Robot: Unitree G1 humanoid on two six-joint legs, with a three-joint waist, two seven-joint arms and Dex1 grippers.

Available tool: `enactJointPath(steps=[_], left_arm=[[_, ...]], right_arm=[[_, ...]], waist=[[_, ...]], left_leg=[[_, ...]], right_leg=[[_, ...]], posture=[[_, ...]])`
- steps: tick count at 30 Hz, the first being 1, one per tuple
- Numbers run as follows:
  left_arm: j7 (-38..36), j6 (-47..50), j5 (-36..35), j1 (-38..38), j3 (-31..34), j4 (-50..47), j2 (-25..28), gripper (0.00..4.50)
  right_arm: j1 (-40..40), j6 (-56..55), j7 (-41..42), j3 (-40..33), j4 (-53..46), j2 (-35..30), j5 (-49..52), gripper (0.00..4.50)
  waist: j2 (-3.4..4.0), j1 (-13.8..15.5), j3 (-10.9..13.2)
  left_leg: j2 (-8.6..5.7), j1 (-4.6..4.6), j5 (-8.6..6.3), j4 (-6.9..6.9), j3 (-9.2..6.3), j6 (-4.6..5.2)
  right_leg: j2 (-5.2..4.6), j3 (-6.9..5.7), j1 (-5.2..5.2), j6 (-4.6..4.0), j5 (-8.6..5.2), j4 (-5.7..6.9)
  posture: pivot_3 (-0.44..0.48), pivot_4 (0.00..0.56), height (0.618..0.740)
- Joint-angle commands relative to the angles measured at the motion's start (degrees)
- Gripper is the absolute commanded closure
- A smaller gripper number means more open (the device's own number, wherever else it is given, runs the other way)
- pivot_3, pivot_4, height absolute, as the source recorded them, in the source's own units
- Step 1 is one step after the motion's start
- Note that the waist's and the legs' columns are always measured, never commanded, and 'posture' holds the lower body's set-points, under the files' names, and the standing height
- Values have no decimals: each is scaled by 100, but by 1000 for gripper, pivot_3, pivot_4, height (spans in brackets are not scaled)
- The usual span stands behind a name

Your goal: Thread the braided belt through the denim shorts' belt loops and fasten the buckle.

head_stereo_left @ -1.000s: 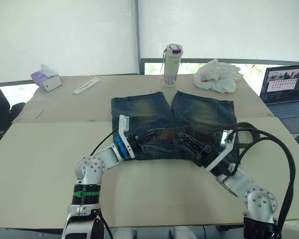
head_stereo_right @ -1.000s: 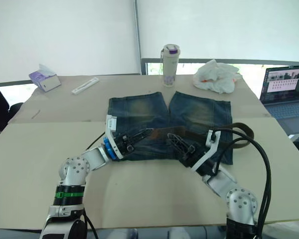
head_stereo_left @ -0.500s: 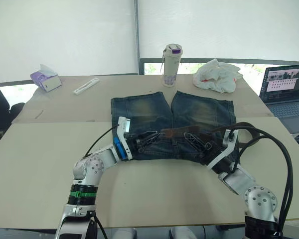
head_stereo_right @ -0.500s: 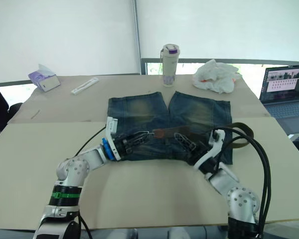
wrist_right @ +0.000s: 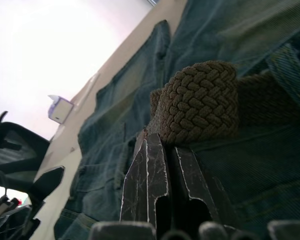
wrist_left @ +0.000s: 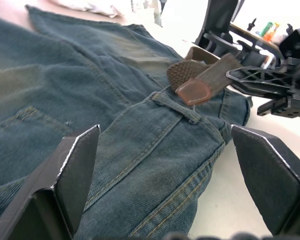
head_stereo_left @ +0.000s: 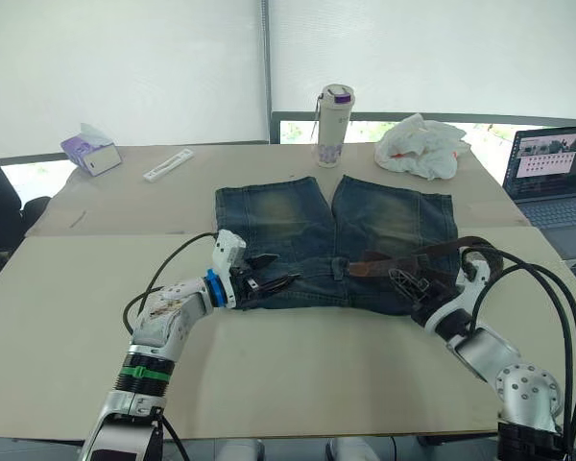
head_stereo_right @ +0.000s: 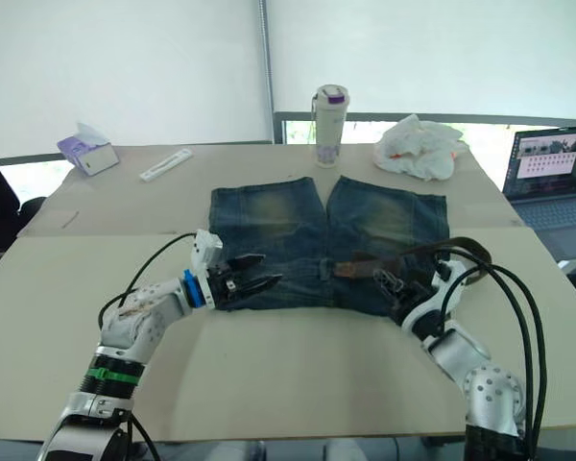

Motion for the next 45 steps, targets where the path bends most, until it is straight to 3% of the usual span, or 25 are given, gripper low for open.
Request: enactJointPath(steps=[1,11,19,24,31,45], left_arm=[[-147,-412,153,-114,-56,-128,-33,110],[-354,-846,475,-67,-168,41,28,110],[-334,-1032,578,-23,-160,328,-62,110],[-246,-909,560,-33,-86,284,-103,110],[-205,-836,528,21,70,197,7,110],[-178,-681,548,43,28,-54,-25,110]], right_arm=[[-262,70,-86,181,27,50,-134,4500],[-882,464,-80,303,508,444,218,4500],[-1443,600,-521,221,958,586,-123,4500],[-1535,465,-547,166,974,593,-415,4500],[-1509,679,-704,-184,793,633,85,4500],[-1465,1178,-1150,395,396,714,-170,4500]], waist=[[0,-21,0],[0,-146,1],[1,-171,2],[1,-156,2],[2,-152,2],[2,-155,2]], left_leg=[[3,0,0,0,0,0],[24,1,0,-2,9,0],[49,2,0,-4,14,1],[51,0,0,-3,16,1],[51,-1,0,-4,16,1],[54,-2,0,-5,16,1]], right_leg=[[2,0,0,0,0,0],[19,2,-3,-6,4,2],[41,2,-10,-16,9,3],[42,2,-11,-17,10,3],[41,2,-11,-17,10,3],[40,2,-15,-18,11,3]], posture=[[0,150,740],[0,150,740],[0,150,740],[0,150,740],[0,150,740],[0,150,740]])
